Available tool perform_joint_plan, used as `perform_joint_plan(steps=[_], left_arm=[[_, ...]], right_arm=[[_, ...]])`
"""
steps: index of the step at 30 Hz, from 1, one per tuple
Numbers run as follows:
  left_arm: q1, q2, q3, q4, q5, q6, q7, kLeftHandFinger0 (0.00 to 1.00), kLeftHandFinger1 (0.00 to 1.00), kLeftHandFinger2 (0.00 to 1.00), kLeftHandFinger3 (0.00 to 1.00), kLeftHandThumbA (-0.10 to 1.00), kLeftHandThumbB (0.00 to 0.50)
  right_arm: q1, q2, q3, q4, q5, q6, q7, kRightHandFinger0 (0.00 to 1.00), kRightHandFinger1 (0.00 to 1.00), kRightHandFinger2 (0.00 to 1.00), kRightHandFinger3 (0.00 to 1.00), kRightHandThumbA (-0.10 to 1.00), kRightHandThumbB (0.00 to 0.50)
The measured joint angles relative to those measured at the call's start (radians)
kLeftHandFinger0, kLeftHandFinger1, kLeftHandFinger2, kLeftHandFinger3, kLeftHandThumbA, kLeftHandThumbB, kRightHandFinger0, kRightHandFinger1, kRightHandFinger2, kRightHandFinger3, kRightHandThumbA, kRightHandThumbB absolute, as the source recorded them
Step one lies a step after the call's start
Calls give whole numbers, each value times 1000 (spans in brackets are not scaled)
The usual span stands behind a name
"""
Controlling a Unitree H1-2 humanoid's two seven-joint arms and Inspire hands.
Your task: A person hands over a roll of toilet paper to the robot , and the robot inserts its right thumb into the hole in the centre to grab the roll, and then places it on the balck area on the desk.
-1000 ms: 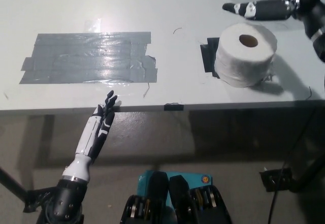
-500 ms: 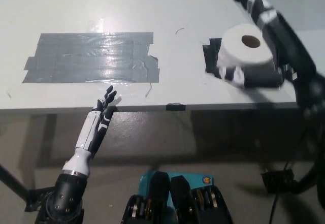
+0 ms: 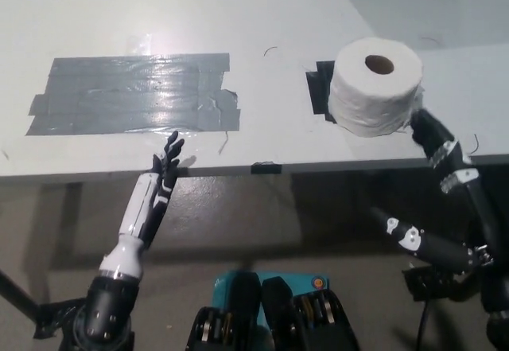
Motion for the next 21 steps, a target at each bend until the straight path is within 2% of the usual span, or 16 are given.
perform_joint_plan(steps=[1, 2, 4, 8, 14, 18, 21], left_arm=[[11, -2, 0, -13, -4, 0, 0, 1000, 1000, 1000, 1000, 1000, 193], [27, -4, -1, -32, -8, 0, -1, 1000, 1000, 1000, 1000, 1000, 178], [50, -4, -2, -73, -15, 0, -1, 1000, 1000, 1000, 1000, 1000, 205], [88, -4, -5, -150, -20, 0, -1, 1000, 1000, 1000, 1000, 1000, 211], [136, 8, -5, -211, -23, 0, -1, 1000, 1000, 1000, 1000, 1000, 246], [160, 18, -2, -205, -29, -4, -1, 1000, 1000, 1000, 1000, 1000, 226], [167, 21, 0, -188, -31, -11, -1, 1000, 1000, 1000, 1000, 1000, 208]], right_arm=[[3, 1, -1, 17, 2, -6, -3, 1000, 1000, 1000, 1000, 708, 187], [4, 2, -2, 41, 6, -14, -6, 1000, 1000, 1000, 1000, 700, 178], [4, 4, -4, 75, 15, -28, -10, 1000, 1000, 1000, 1000, 674, 173], [4, 7, -6, 112, 39, -43, -18, 1000, 1000, 1000, 1000, 677, 180], [4, 11, -8, 152, 63, -59, -31, 1000, 1000, 1000, 1000, 662, 146], [4, 11, -8, 189, 74, -73, -36, 1000, 1000, 1000, 1000, 677, 159], [4, 12, -7, 206, 79, -77, -38, 1000, 1000, 1000, 1000, 677, 136]])
